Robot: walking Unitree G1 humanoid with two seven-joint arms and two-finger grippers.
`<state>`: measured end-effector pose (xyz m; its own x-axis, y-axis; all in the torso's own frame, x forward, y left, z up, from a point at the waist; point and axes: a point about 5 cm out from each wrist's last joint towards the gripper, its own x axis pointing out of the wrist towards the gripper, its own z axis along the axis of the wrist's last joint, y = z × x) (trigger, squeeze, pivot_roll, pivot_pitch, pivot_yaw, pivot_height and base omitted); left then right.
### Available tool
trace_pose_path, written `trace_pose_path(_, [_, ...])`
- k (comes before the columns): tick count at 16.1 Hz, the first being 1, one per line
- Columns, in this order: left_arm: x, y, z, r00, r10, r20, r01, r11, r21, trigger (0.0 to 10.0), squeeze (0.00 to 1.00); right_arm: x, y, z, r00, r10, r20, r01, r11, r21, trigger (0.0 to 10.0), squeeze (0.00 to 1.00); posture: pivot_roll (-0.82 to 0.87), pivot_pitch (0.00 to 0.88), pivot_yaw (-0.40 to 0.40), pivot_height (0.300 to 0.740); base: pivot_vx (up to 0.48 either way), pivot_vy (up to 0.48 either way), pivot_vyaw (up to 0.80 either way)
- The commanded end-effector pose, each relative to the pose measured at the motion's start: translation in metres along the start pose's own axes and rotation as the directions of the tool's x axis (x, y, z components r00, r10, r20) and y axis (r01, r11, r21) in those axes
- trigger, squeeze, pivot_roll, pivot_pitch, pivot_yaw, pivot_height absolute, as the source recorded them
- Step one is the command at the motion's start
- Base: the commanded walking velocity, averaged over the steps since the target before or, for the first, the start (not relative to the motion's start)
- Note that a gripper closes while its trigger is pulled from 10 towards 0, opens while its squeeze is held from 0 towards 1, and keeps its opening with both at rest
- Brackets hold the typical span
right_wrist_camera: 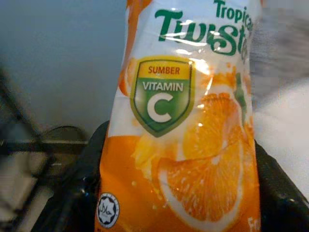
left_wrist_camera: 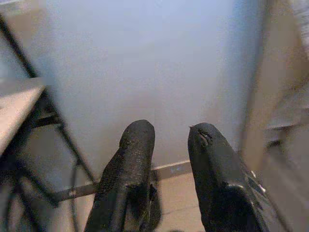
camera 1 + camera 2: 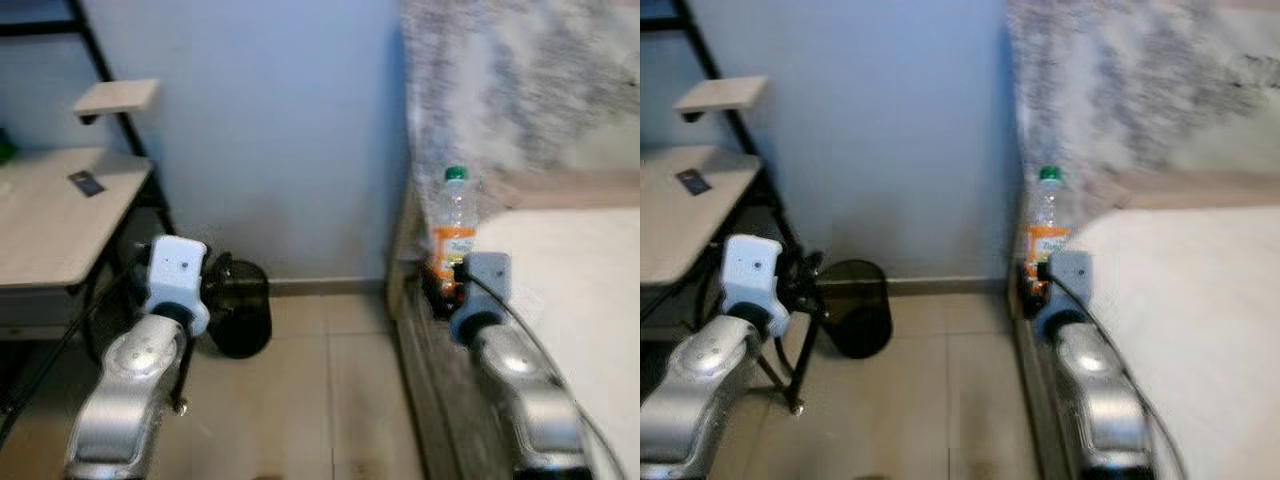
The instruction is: Clean up the room
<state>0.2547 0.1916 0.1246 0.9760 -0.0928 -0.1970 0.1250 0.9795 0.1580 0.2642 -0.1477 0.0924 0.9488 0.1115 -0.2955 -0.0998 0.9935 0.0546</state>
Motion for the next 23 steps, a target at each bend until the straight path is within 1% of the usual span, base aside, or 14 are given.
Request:
trace_pose_path(1, [0.003,-0.003,0.005,1.000,-0.011,0.018,0.011,1.000,0.010,10.0,0.00,0.000,-0.005,0.005,1.000,-0.017,0.015,0.018,1.000,-0.014,10.0,0.00,0.05,0.000,0.054,0.740,0.412,0.000,0.00])
trace_pose_path(4, [0.004,-0.003,0.006,1.000,-0.016,0.019,0.015,1.000,0.025,10.0,0.00,0.002,-0.004,0.006,1.000,-0.004,0.021,0.005,1.000,-0.023,10.0,0.00,0.05,0.000,0.053,0.740,0.406,0.000,0.18])
trace_pose_path(7, [0.004,-0.004,0.006,1.000,-0.023,0.020,0.023,0.999,0.032,10.0,0.00,0.002,-0.005,0.006,1.000,0.003,0.012,-0.003,0.999,-0.040,10.0,0.00,0.05,0.000,0.055,0.740,0.402,0.000,0.80])
trace_pose_path(9, [0.004,-0.004,0.006,0.999,-0.027,0.019,0.026,0.999,0.036,10.0,0.00,0.002,-0.005,0.004,1.000,-0.002,-0.003,0.002,0.999,-0.035,10.0,0.00,0.05,0.000,0.055,0.740,0.398,0.000,0.80])
trace_pose_path(13, [0.004,-0.004,0.006,0.999,-0.028,0.019,0.028,0.999,0.042,10.0,0.00,0.001,0.001,0.001,0.998,0.060,-0.020,-0.061,0.996,-0.062,10.0,0.00,0.05,0.000,0.056,0.740,0.399,0.000,0.00])
trace_pose_path(16, [0.004,-0.005,0.006,0.999,-0.032,0.019,0.032,0.998,0.046,10.0,0.00,0.001,0.002,0.000,0.998,0.063,-0.022,-0.065,0.995,-0.079,10.0,0.00,0.05,0.000,0.056,0.740,0.394,0.000,0.72])
trace_pose_path(17, [0.004,-0.005,0.006,0.999,-0.033,0.019,0.032,0.998,0.047,10.0,0.00,0.001,0.002,0.000,0.998,0.062,-0.022,-0.064,0.995,-0.071,10.0,0.00,0.05,0.000,0.056,0.740,0.394,0.000,0.00])
trace_pose_path(19, [0.004,-0.007,0.004,0.999,-0.040,0.013,0.039,0.998,0.056,10.0,0.00,-0.001,0.000,-0.002,0.997,0.071,-0.039,-0.075,0.991,-0.114,10.0,0.00,0.06,0.000,0.052,0.740,0.382,0.000,0.00])
trace_pose_path(22, [0.000,-0.009,0.004,0.999,-0.045,0.013,0.044,0.997,0.062,10.0,0.00,-0.004,-0.003,-0.004,0.997,0.064,-0.042,-0.069,0.991,-0.117,10.0,0.00,0.06,0.000,0.044,0.740,0.374,0.000,0.00])
trace_pose_path(23, [-0.001,-0.008,0.003,0.999,-0.042,0.013,0.041,0.997,0.060,10.0,0.00,-0.005,-0.004,-0.004,0.997,0.072,-0.042,-0.077,0.988,-0.131,10.0,0.00,0.06,0.000,0.046,0.740,0.368,0.000,0.00])
